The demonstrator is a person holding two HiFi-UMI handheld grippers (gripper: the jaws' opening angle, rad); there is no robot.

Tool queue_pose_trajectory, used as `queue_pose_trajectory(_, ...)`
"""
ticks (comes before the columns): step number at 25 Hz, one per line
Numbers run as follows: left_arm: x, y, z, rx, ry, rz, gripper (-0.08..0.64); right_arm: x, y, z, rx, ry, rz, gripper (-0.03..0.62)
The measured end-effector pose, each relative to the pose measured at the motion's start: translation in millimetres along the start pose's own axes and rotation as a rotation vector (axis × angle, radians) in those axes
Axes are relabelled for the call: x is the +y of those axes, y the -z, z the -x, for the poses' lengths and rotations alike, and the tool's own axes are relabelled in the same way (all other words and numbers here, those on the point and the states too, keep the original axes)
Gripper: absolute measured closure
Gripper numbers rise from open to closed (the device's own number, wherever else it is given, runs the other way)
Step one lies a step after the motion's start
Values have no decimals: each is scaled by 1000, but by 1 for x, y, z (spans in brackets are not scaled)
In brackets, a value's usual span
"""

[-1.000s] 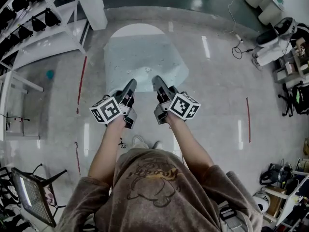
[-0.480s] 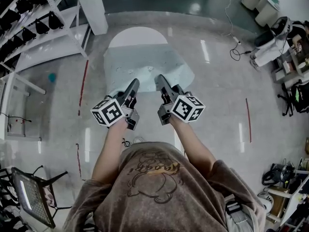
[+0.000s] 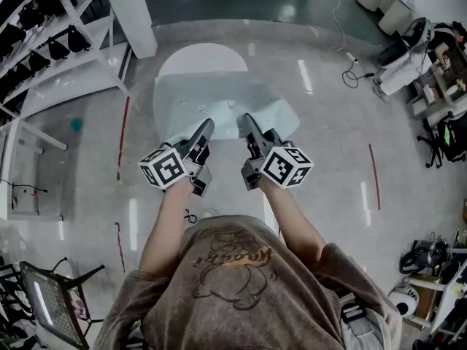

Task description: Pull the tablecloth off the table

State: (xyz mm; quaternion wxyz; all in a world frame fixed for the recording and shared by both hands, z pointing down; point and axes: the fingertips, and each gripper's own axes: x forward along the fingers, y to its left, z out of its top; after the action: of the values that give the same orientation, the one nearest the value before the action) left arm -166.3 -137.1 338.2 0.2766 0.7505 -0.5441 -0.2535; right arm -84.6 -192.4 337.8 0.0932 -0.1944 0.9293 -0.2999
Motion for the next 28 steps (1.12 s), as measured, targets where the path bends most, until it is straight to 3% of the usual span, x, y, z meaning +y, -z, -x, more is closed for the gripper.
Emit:
queue_pose_trajectory(5,-13,11,-18,33,67,40,540,-8,-15,21,-44,38,28,575)
queue_pose_trajectory(28,-89,109,-105,337,326,43,540,-76,-54,157,-292,337,-35,575)
